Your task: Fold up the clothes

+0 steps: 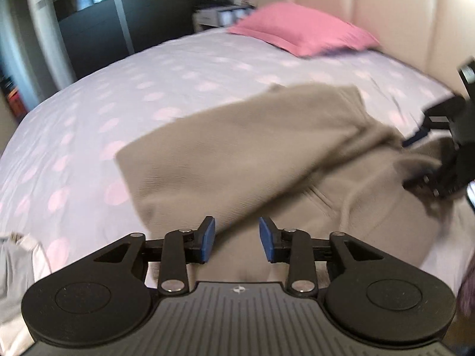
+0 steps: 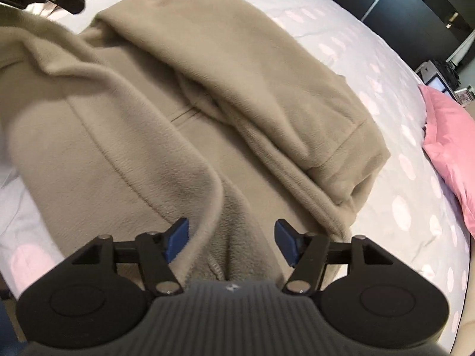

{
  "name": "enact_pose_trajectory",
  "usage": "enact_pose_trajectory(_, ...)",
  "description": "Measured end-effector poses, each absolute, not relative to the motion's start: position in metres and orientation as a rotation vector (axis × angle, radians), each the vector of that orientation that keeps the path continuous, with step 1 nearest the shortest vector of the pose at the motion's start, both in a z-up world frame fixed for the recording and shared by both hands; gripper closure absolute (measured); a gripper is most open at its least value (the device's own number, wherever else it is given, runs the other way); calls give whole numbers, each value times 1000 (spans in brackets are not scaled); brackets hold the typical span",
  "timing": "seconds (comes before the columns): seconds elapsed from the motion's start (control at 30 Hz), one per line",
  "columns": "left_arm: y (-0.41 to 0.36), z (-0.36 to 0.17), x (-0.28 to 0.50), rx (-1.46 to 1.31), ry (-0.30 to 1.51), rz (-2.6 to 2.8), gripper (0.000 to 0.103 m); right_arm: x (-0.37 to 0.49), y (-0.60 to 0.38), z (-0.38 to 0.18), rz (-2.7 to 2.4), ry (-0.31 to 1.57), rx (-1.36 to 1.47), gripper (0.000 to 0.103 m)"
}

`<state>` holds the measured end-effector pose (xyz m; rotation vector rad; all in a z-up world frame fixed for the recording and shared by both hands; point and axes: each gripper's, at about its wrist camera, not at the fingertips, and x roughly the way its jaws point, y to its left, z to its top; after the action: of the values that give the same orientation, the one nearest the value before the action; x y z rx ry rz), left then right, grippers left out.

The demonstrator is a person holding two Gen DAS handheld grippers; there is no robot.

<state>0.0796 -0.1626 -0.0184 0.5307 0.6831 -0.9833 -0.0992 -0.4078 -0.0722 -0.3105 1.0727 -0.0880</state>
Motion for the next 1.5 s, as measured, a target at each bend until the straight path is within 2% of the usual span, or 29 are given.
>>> enact_pose_trajectory(0.03, -158, -15, 84, 505, 683, -967, 61, -97, -410, -71, -101, 1071, -292, 35)
enact_pose_trajectory(0.17, -137, 4, 91, 405, 697, -968, 52, -91, -426, -67, -136, 1079, -225, 35)
enact_pose_trajectory(0.23, -128, 9, 91, 407, 698, -990, 39, -85, -434, -72, -141, 1088, -224, 35)
enact_pose_trajectory(0.47, -128, -19, 97, 519, 814, -902, 39, -86, -440, -62, -157, 1072, -192, 31)
enact_pose_trajectory(0.7, -113, -49, 124, 351, 992, -848, 39, -113, -468, -26, -236, 931, -30, 25)
enact_pose_trajectory(0.87, -102, -62, 140, 234, 1076, -816, 39, -144, -491, -23, -233, 879, 132, 21)
enact_pose_trajectory(1.1, -108, -65, 138, 254, 1060, -807, 40, -170, -499, -39, -232, 876, 238, 21)
enact_pose_trajectory(1.3, -118, -68, 132, 291, 1045, -803, 42, -168, -490, -42, -221, 882, 222, 21)
enact_pose_trajectory(1.5, -118, -72, 136, 278, 1063, -787, 48, -168, -481, -49, -189, 910, 206, 21)
